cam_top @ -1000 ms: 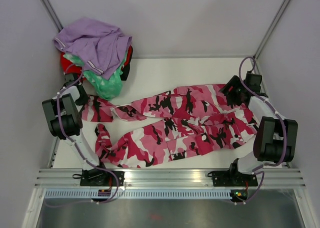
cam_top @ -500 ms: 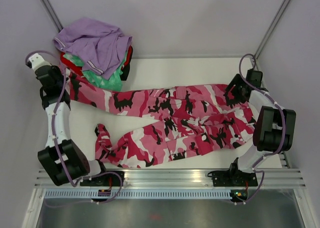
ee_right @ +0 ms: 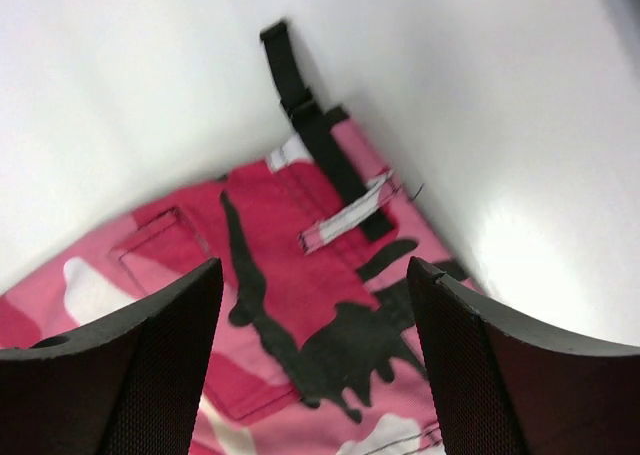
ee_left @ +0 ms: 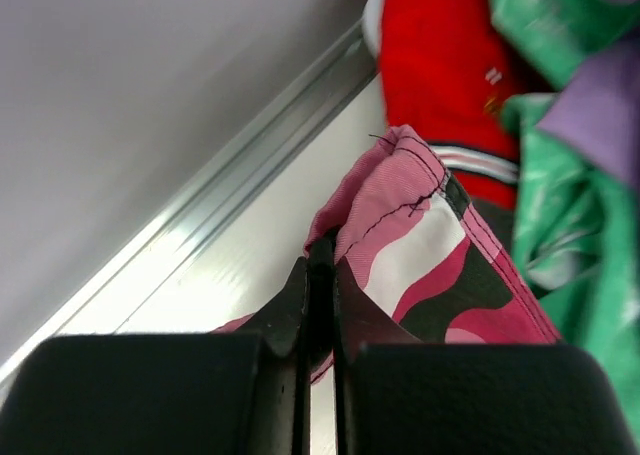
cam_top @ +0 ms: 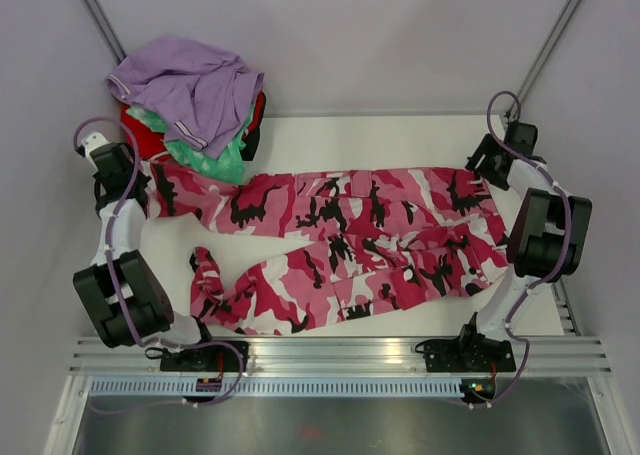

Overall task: Fold and stack the trousers
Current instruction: Flatten the trousers out

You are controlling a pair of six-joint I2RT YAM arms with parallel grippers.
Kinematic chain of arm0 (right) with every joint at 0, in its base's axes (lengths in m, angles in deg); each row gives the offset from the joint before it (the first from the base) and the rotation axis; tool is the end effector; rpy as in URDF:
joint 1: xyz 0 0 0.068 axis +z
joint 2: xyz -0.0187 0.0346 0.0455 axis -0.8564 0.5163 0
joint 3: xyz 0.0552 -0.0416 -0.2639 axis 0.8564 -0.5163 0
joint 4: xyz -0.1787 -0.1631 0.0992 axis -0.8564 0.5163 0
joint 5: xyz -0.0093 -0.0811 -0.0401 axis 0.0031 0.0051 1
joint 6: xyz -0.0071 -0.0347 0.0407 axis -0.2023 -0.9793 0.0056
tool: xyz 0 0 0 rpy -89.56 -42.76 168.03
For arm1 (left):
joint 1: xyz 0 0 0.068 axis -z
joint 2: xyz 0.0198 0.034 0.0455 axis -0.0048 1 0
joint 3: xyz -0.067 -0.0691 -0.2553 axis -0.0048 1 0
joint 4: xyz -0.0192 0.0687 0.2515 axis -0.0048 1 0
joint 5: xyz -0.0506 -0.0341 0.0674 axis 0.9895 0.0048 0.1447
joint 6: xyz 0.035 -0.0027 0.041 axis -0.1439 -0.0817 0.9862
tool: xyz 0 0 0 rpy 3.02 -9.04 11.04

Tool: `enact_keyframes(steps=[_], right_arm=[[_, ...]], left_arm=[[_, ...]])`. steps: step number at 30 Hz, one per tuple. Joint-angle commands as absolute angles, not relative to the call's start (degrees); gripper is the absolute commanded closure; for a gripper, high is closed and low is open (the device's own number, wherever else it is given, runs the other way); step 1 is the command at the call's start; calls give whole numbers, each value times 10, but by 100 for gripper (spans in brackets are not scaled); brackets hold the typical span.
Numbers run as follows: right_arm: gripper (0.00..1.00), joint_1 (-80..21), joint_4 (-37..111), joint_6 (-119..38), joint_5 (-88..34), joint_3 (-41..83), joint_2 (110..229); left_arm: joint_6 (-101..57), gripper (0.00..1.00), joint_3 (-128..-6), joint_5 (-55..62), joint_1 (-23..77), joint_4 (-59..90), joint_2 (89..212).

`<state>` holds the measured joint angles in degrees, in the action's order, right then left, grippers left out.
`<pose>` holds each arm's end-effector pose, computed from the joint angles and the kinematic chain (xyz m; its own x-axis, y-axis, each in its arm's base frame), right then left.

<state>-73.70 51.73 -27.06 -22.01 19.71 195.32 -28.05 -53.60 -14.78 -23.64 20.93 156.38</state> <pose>0.3961 -0.1028 0.2040 -0.5924 0.5147 -0.6198 0.4594 0.8478 0.2649 0.2967 0.1385 0.2903 -0.2113 -0.4154 -0.8847 -0.6365 0.7454 -0.1980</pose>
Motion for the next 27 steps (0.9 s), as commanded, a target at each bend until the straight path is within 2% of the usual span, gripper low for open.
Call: enact_keyframes(steps=[1, 3, 4, 5, 8, 16, 19, 22, 23, 25, 26, 27], right_arm=[[19, -739, 524, -322, -198, 249, 1981], [19, -739, 541, -334, -189, 281, 2011], [19, -739, 546, -344, -177, 289, 2021], [19, -739, 555, -350, -175, 303, 2036], [19, -739, 555, -363, -173, 310, 2052], [22, -739, 549, -367, -177, 310, 2079], [29, -739, 545, -363, -182, 308, 2089], [47, -739, 539, -362, -179, 308, 2106], [58, -739, 538, -361, -176, 310, 2108], [71, -741, 531, -358, -159, 308, 2111], [88, -742, 528, -357, -152, 306, 2113], [95, -745, 521, -355, -148, 304, 2113]], left_arm=[[-317, 97, -591, -176, -240, 267, 1604], [-326, 70, -605, -183, -241, 304, 1623], [-330, 53, -613, -184, -241, 313, 1625], [-337, 24, -617, -190, -240, 329, 1624], [-347, 3, -619, -192, -239, 346, 1598], [-363, 0, -715, -211, -237, 534, 1557], [-366, 1, -695, -185, -224, 560, 1535], [-361, 4, -634, -166, -196, 549, 1499], [-359, 5, -618, -167, -191, 540, 1493], [-360, 6, -583, -168, -183, 536, 1494], [-362, 10, -575, -174, -183, 535, 1498], [-362, 12, -568, -177, -183, 533, 1504]])
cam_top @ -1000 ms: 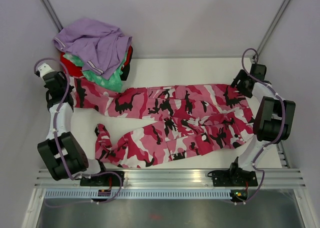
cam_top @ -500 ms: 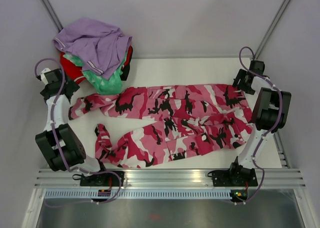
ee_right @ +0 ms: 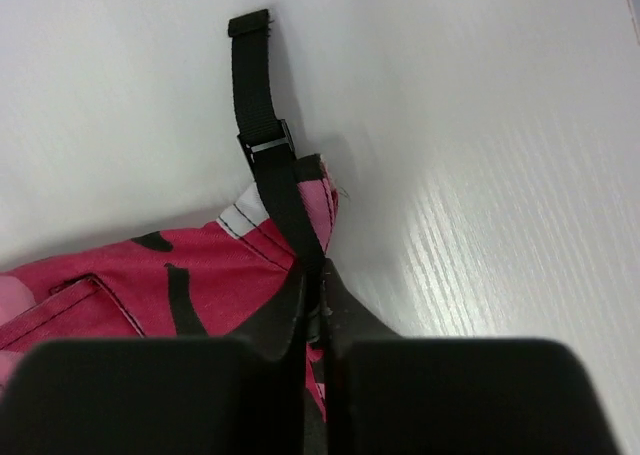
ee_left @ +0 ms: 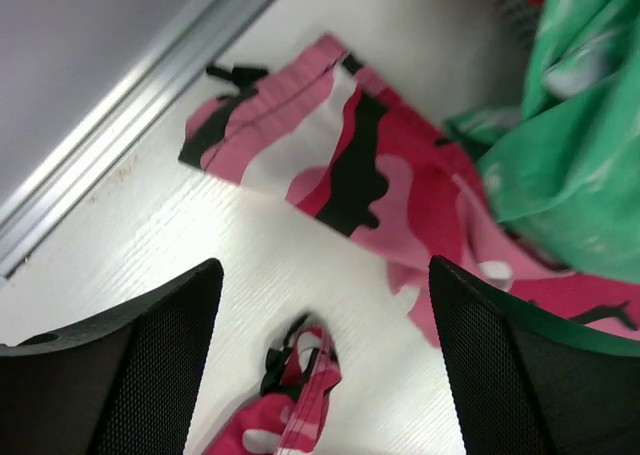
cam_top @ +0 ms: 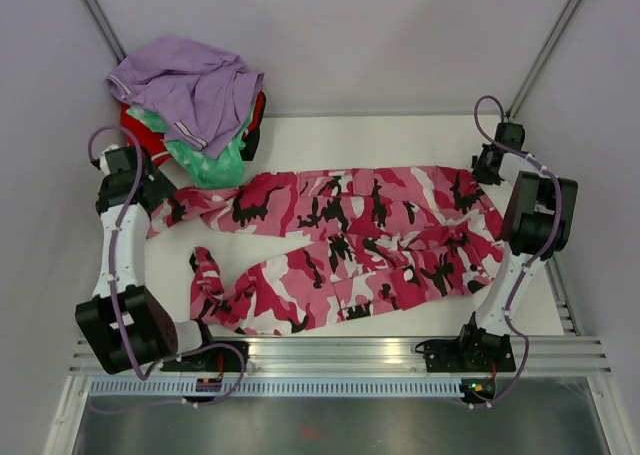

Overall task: Fold and stack the trousers
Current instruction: Flatten the trousers out

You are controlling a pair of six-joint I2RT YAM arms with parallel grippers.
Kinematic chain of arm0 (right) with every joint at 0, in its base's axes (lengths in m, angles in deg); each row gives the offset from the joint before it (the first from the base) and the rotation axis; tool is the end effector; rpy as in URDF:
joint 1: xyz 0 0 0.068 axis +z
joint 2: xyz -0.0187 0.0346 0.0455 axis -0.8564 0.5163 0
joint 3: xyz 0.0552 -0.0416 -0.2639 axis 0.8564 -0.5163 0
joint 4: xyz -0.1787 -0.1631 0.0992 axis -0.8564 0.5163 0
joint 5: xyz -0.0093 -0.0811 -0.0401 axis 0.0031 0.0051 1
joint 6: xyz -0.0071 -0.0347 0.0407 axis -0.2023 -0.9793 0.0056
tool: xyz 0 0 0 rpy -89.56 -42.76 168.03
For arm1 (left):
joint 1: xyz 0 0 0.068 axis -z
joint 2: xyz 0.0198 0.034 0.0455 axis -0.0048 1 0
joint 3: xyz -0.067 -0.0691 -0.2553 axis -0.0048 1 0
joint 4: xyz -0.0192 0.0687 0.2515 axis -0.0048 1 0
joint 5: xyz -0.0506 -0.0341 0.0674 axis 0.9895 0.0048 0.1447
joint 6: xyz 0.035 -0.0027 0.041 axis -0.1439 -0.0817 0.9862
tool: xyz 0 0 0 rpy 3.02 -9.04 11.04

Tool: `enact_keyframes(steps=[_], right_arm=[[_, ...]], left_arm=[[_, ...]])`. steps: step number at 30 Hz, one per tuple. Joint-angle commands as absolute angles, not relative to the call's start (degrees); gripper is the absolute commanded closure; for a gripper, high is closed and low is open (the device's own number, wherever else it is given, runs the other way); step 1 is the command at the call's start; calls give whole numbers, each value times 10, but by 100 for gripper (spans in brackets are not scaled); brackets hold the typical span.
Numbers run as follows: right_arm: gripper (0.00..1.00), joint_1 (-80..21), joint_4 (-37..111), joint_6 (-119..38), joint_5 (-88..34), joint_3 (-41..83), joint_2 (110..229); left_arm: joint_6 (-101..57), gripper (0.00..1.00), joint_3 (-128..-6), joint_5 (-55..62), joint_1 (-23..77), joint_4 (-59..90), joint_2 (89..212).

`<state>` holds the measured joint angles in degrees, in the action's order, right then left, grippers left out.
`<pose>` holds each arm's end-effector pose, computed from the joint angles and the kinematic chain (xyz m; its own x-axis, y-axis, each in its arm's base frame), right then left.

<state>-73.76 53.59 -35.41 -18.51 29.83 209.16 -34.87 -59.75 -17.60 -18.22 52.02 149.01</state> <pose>0.4382 -0.1167 0.1561 -0.7030 0.4004 -0.5878 0.4198 0.9007 0.1114 0.2601 0.0955 0.3150 -0.3989 -0.5547 -0.7302 -0.6888 0.7069 -0.1608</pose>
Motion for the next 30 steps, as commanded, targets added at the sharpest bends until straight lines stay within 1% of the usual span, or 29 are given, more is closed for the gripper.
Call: enact_keyframes(steps=[1, 5, 7, 8, 10, 11, 13, 15, 17, 18, 19, 21, 22, 23, 26, 30], right_arm=[[100, -753, 519, -352, -146, 304, 2114], [100, -774, 505, -333, -136, 310, 2113], [100, -784, 505, -329, -135, 318, 2114], [100, -786, 509, -327, -133, 326, 2114], [100, -787, 519, -327, -134, 333, 2113], [100, -787, 524, -330, -145, 337, 2112], [100, -785, 521, -333, -172, 328, 2095], [100, -785, 505, -338, -184, 295, 2078], [100, -785, 496, -340, -186, 265, 2053], [100, -785, 492, -341, -190, 259, 2046], [100, -785, 494, -343, -191, 254, 2039], [100, -785, 499, -344, -208, 255, 2035], [100, -785, 502, -347, -213, 257, 2034], [100, -785, 508, -347, -213, 258, 2033], [100, -785, 517, -350, -212, 256, 2027], [100, -789, 521, -361, -181, 250, 2018]], left_arm=[[-363, 13, -555, -177, -183, 530, 1516], [-352, 28, -522, -132, -175, 484, 1533], [-346, 34, -505, -129, -155, 450, 1545], [-332, 35, -503, -122, -145, 437, 1553], [-336, 40, -522, -134, -111, 446, 1581], [-345, 41, -534, -149, -99, 454, 1619], [-354, 42, -562, -180, -64, 454, 1658], [-371, 42, -573, -202, -52, 443, 1704], [-398, 44, -570, -205, -52, 421, 1737], [-405, 48, -565, -206, -51, 414, 1749], [-412, 58, -563, -206, -50, 409, 1760], [-431, 71, -586, -219, -54, 436, 1795], [-431, 86, -595, -237, -53, 446, 1804], [-435, 98, -606, -249, -53, 466, 1812], [-448, 98, -607, -271, -55, 506, 1811], [-451, 98, -571, -285, -61, 535, 1765]])
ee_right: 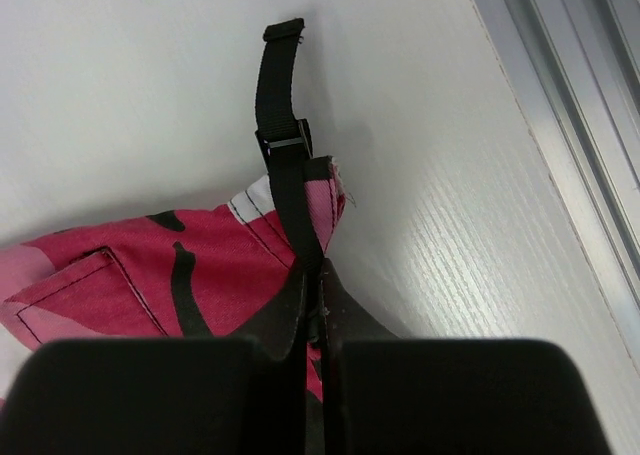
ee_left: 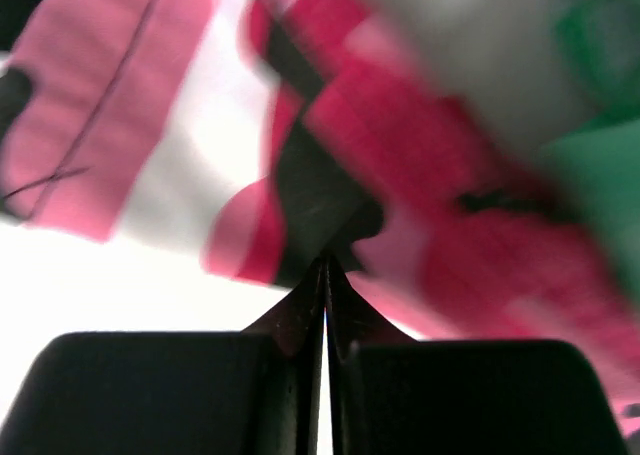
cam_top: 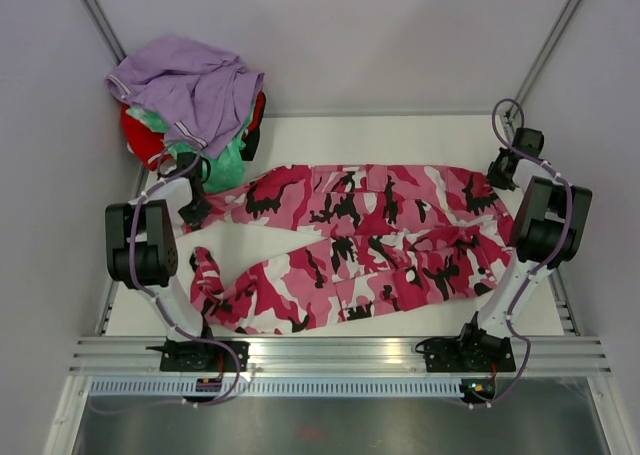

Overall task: Fold and stack the trousers
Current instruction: Flatten the trousers out

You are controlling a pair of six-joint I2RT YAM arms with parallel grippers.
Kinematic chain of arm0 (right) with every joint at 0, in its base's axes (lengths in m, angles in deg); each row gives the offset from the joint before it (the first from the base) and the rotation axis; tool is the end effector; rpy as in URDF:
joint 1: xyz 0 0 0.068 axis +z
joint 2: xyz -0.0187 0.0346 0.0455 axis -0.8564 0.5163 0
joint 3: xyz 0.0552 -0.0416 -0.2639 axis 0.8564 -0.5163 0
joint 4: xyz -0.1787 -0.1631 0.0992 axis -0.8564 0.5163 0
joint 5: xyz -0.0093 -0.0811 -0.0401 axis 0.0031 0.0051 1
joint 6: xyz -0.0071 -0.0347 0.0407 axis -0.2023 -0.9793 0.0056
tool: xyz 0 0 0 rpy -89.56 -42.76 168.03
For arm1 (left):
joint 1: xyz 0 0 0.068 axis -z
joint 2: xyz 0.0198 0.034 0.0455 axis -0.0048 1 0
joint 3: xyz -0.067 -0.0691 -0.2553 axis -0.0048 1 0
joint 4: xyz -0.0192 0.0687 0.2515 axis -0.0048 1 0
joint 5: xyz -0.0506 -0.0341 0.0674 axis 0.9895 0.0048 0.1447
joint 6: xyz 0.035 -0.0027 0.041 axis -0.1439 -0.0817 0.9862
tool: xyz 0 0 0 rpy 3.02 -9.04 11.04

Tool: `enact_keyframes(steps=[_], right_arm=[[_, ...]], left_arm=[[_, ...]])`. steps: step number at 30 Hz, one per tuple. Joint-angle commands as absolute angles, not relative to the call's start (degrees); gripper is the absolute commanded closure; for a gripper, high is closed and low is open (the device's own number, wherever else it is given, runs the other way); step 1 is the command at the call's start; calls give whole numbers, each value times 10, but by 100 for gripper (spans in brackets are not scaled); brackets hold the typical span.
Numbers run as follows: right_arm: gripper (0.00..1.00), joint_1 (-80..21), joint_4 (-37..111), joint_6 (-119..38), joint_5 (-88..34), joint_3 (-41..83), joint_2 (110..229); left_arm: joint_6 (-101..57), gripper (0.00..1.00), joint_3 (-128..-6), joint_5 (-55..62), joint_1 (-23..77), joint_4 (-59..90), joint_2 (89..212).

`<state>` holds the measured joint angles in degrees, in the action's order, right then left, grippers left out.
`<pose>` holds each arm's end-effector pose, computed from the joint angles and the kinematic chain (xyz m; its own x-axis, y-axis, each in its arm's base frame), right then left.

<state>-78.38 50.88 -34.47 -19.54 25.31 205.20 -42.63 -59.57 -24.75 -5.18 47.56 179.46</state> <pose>0.4147 -0.1464 0.1652 -0.6414 0.4632 -0.6116 0.4872 0.8617 0.1416 0.3478 0.0456 0.1600 -0.6773 -0.5640 -0.4723 -0.6715 0.7362 0.0838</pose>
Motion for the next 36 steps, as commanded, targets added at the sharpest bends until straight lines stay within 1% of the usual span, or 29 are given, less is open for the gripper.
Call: enact_keyframes(steps=[1, 3, 4, 7, 9, 12, 13, 14, 15, 16, 17, 18, 19, 20, 22, 23, 26, 31, 33, 36], right_arm=[[100, -792, 526, -361, -177, 254, 2018], [100, -803, 532, -351, -183, 257, 2016], [100, -808, 528, -346, -190, 253, 2014], [100, -821, 520, -329, -225, 258, 2009], [100, -821, 513, -322, -263, 259, 2004], [100, -816, 514, -301, -319, 268, 1998], [88, -811, 517, -301, -329, 273, 1993], [78, -798, 517, -302, -333, 273, 1986], [68, -790, 516, -305, -332, 274, 1970], [42, -781, 520, -311, -318, 277, 1960], [30, -764, 528, -313, -309, 279, 1953], [23, -758, 534, -314, -297, 285, 1937], [17, -753, 541, -314, -293, 288, 1929], [15, -747, 554, -314, -292, 290, 1910], [10, -742, 563, -307, -290, 285, 1883], [9, -738, 560, -307, -290, 276, 1867], [4, -724, 527, -302, -297, 225, 1787], [2, -694, 536, -292, -323, 201, 1752], [2, -674, 517, -282, -325, 179, 1733], [2, -662, 501, -266, -344, 152, 1711]], left_arm=[[-456, 98, -562, -283, -64, 543, 1732], [-451, 98, -537, -286, -70, 551, 1691], [-449, 98, -532, -294, -72, 553, 1653], [-435, 98, -526, -310, -85, 560, 1593], [-420, 98, -536, -314, -95, 559, 1574], [-395, 98, -555, -282, -100, 548, 1544], [-398, 98, -560, -245, -100, 550, 1538], [-406, 97, -567, -228, -99, 552, 1531], [-419, 68, -567, -211, -99, 557, 1528], [-456, 45, -562, -186, -98, 559, 1522], [-476, 28, -542, -175, -97, 552, 1518], [-496, 3, -526, -162, -95, 539, 1502], [-534, 1, -507, -139, -94, 523, 1493], [-557, 1, -470, -131, -93, 489, 1476], [-623, 1, -432, -121, -92, 451, 1456], [-646, 1, -393, -119, -89, 403, 1445], [-702, 3, -345, -118, -72, 325, 1415], [-751, 6, -365, -160, -37, 322, 1461], [-768, 8, -366, -185, -25, 301, 1482], [-803, 14, -368, -197, -15, 274, 1527]])
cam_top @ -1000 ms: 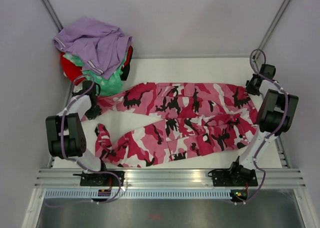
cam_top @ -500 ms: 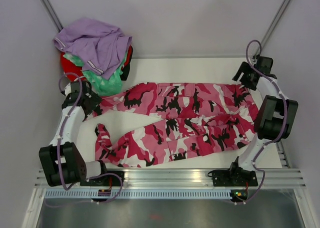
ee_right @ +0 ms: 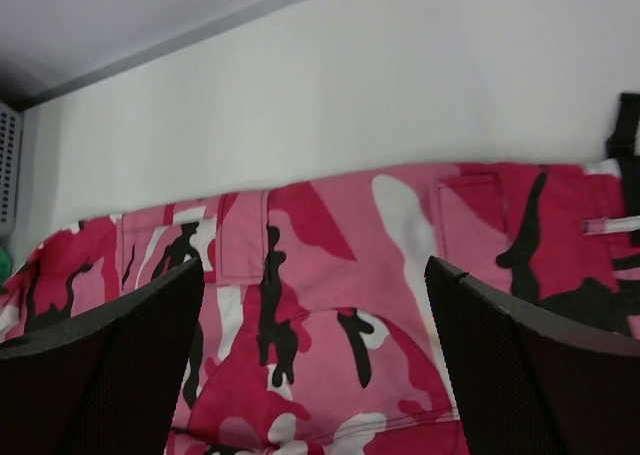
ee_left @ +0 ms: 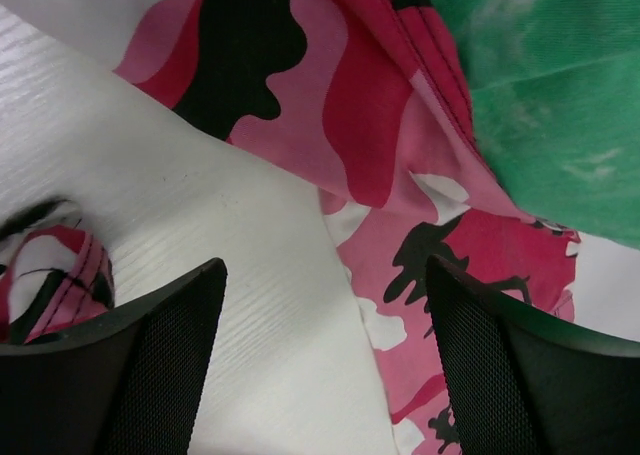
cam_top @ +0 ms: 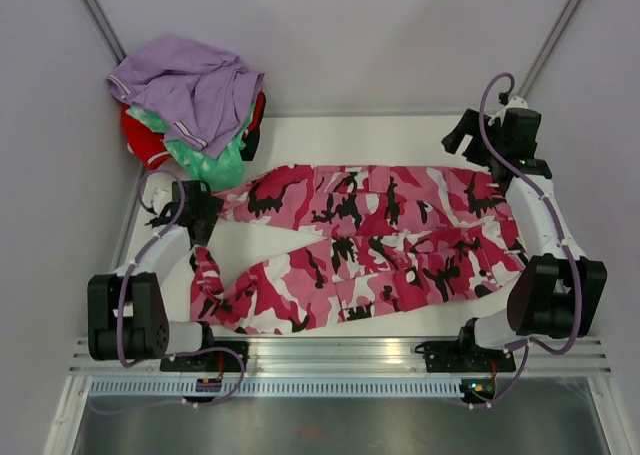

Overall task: Fold and stack the trousers
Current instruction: Flatten the trousers out

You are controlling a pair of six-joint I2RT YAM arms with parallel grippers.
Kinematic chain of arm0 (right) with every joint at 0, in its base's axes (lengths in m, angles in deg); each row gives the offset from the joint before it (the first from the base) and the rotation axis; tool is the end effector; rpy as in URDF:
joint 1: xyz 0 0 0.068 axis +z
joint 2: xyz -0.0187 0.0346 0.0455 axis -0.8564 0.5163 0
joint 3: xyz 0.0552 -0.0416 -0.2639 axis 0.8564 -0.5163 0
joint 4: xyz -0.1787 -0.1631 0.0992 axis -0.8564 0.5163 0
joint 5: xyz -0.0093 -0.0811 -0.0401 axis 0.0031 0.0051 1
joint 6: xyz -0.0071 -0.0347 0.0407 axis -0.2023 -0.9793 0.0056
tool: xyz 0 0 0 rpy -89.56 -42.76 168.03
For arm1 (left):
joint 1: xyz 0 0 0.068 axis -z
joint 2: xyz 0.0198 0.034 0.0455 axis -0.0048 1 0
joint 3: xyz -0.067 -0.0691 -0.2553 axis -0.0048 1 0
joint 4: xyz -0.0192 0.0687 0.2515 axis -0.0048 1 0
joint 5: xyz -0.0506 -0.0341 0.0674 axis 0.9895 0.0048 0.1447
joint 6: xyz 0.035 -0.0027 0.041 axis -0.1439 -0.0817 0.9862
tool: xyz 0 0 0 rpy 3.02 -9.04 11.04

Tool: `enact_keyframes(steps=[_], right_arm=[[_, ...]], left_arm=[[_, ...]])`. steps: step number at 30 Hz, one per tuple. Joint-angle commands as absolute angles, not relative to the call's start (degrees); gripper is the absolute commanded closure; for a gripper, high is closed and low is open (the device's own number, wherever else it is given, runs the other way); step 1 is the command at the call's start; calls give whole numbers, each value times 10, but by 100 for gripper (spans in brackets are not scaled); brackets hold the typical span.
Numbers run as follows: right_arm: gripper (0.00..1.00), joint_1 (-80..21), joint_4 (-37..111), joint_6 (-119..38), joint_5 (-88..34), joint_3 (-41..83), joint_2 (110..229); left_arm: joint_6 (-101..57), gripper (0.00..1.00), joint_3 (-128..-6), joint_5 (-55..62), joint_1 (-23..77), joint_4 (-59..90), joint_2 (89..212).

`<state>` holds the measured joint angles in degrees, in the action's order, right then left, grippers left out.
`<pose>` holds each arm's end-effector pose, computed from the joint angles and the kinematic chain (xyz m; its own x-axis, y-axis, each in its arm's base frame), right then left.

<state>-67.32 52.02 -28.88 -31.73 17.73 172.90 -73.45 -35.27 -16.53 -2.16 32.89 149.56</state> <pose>0.3406 -0.0426 0.3334 -0.4478 0.3791 -0.8098 0.1029 0.9215 0.3745 0.2567 0.0183 0.1994 -0.1867 -0.8789 -0.4388 -0.7500 0.4161 -0.5142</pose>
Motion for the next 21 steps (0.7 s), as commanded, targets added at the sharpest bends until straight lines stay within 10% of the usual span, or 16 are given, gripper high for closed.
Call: enact_keyframes(steps=[1, 13, 21], right_arm=[[2, -658, 493, -264, -344, 147, 1705], [2, -652, 497, -257, -342, 135, 1713], [2, -638, 501, -252, -349, 127, 1723]], left_arm=[[-810, 15, -373, -201, -11, 270, 1552], [-804, 45, -480, -249, -5, 314, 1697], [-762, 98, -536, -249, -6, 407, 1753]])
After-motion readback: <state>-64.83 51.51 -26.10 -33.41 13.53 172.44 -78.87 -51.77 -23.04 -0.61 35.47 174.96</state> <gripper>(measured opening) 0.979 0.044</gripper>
